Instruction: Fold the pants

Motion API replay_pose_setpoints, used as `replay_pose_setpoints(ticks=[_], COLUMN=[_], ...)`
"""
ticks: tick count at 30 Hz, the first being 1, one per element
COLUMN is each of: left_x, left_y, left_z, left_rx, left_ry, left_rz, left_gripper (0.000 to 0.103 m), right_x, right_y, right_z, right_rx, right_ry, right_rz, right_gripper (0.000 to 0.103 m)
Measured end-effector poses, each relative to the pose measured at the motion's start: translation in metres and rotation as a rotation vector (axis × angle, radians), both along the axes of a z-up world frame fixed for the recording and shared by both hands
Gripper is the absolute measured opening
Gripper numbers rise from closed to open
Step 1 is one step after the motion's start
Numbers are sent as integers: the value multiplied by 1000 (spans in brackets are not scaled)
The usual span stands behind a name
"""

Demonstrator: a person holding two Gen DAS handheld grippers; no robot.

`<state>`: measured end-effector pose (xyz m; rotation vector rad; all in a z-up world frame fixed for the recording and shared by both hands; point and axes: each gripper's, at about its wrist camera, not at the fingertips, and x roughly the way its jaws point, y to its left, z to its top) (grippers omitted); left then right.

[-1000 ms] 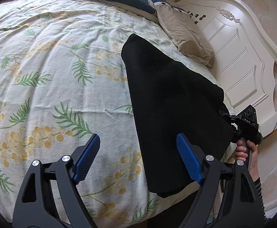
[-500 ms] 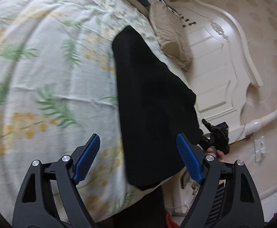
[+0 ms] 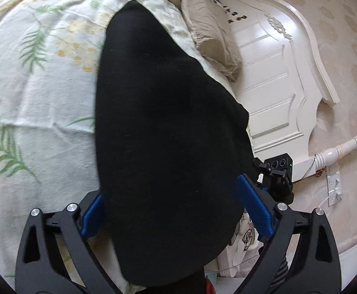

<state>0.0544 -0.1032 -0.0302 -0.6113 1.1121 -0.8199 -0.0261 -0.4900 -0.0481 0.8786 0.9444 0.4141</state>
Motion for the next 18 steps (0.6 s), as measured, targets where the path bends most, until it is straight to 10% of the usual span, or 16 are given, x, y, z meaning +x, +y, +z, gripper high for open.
replay_pose_setpoints(ticks=[7, 18], left_x=[2, -6], left_y=[-2, 9], left_z=[-5, 4], left_rx=[87, 142], left_ry=[-12, -79], left_rz=[12, 38], left_gripper=[37, 29], right_x=[6, 10], right_y=[25, 42], right_z=[2, 8], right_rx=[-116, -87], right_ry=[9, -38], right_rz=[27, 4], right_gripper=[55, 49])
